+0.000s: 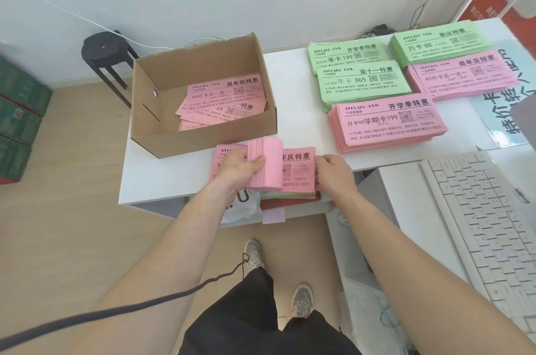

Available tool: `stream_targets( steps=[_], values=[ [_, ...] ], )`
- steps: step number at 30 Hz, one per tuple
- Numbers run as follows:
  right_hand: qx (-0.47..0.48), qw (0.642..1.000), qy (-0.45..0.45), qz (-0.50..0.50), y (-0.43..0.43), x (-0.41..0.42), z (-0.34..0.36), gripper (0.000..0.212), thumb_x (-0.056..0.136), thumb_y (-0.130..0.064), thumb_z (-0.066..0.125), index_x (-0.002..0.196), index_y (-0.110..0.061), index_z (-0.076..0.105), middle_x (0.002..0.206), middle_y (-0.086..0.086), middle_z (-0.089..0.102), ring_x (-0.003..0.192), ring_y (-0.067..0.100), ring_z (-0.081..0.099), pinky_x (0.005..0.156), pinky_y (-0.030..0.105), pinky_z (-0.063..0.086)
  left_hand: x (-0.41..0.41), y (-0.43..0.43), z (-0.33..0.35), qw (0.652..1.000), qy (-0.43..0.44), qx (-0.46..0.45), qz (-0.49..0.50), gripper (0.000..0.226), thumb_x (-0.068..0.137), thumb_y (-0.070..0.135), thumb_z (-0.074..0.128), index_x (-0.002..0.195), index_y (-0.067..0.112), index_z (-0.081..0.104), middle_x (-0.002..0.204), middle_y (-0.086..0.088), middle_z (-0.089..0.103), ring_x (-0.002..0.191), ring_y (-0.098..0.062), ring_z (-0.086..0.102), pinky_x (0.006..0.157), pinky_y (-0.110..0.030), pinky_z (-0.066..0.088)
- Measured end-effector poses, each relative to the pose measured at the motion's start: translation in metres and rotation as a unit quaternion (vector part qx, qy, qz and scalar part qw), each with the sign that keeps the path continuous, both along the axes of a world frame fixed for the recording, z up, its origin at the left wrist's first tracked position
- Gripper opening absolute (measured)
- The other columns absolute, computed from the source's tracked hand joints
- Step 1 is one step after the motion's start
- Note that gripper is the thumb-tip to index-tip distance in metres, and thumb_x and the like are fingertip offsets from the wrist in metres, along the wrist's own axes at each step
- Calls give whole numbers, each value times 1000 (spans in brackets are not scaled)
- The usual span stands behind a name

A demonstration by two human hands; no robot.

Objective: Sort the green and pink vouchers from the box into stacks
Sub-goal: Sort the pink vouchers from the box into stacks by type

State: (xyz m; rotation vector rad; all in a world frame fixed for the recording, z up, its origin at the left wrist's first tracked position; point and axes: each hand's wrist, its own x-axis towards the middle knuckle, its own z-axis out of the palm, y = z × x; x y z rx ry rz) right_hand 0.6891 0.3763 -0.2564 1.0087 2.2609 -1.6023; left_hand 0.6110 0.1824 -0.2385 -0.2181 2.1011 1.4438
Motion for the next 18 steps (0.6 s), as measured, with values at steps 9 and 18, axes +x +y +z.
stream_targets(
  steps=[9, 18],
  values=[
    [-12, 1000, -4, 1, 2, -3, -2, 40, 97, -31, 43, 90, 3, 63, 89, 10, 76, 82, 29, 75, 78, 53, 61, -3, -2, 5, 1000, 0, -23, -20, 14, 100, 14, 60, 113, 17, 67, 112, -8, 73, 106, -28, 68, 100, -49, 52],
    [1, 1000, -3, 9, 4, -2, -2, 44, 92, -33, 43, 92, 7, 61, 90, 18, 74, 82, 37, 73, 76, 56, 60, -6, -3, 9, 999, 8, -32, -44, 13, 102, 12, 58, 107, 17, 68, 107, -11, 74, 101, -28, 69, 97, -46, 54]
  ],
)
